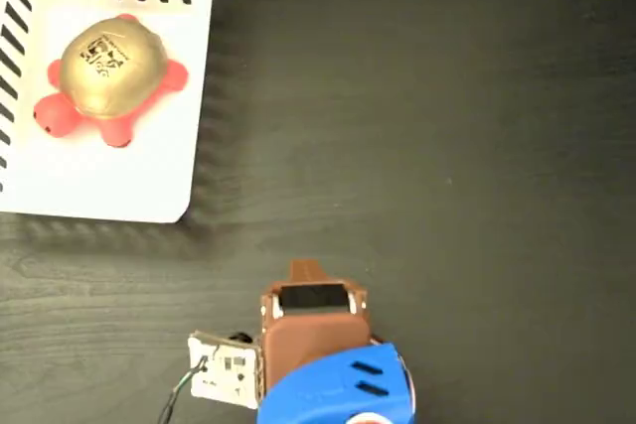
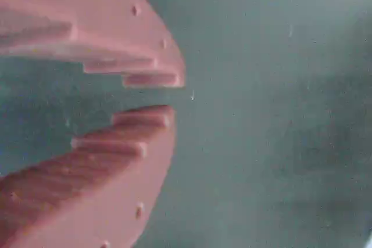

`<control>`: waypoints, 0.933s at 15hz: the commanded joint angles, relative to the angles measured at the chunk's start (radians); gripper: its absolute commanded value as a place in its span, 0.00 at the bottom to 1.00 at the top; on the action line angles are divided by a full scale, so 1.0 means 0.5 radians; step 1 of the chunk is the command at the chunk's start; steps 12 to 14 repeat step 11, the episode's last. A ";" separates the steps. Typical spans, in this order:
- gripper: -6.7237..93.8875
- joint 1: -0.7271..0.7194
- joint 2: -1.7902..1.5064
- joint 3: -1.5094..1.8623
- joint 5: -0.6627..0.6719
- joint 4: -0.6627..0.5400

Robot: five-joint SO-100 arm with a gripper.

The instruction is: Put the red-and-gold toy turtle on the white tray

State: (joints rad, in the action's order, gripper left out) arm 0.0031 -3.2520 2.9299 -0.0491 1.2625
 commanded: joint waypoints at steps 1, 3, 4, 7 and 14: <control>0.07 -0.003 0.003 -0.021 -0.028 0.012; 0.07 -0.015 0.003 -0.021 -0.015 0.012; 0.07 -0.015 0.003 -0.021 -0.012 0.012; 0.07 -0.015 0.003 -0.021 -0.012 0.012; 0.07 -0.015 0.003 -0.021 -0.012 0.012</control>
